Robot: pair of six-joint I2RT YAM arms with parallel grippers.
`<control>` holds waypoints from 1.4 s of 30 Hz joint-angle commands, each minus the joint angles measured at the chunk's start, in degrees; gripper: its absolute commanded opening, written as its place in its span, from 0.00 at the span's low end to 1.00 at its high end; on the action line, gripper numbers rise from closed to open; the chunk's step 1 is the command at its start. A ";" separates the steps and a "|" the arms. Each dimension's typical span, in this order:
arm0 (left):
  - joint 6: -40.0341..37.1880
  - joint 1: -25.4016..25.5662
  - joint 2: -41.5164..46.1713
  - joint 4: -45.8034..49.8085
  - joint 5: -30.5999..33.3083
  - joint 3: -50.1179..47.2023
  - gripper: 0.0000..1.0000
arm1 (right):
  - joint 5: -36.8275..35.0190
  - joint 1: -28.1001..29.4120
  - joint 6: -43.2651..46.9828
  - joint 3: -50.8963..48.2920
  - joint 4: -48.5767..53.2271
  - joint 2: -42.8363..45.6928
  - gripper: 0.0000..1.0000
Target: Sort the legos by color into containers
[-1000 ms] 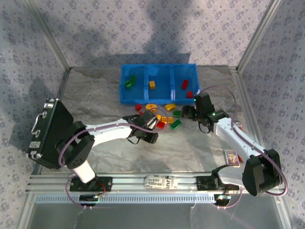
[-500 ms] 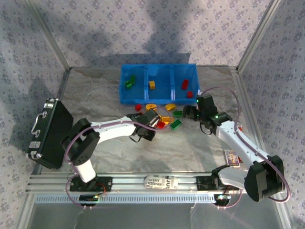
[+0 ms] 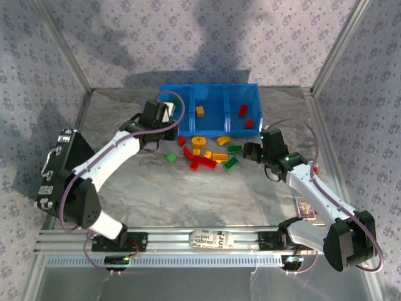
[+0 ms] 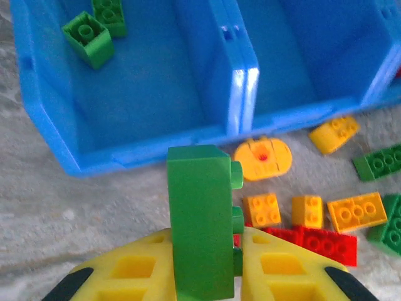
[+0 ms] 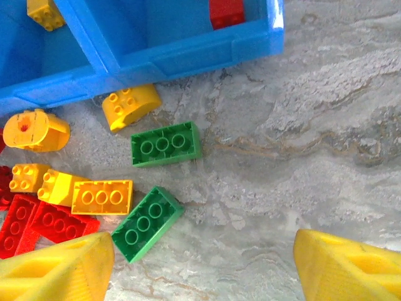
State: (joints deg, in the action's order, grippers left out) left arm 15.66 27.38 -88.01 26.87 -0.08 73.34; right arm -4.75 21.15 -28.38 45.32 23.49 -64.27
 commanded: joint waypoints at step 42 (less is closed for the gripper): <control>13.87 4.22 29.70 -16.31 2.18 -41.75 0.89 | 11.58 16.65 21.68 25.23 9.23 -33.16 0.73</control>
State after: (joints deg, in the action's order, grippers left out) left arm 27.92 31.31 -60.99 11.29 0.95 32.84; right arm 4.12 37.21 -10.13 65.91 28.36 -94.78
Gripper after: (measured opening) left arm 0.896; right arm 0.731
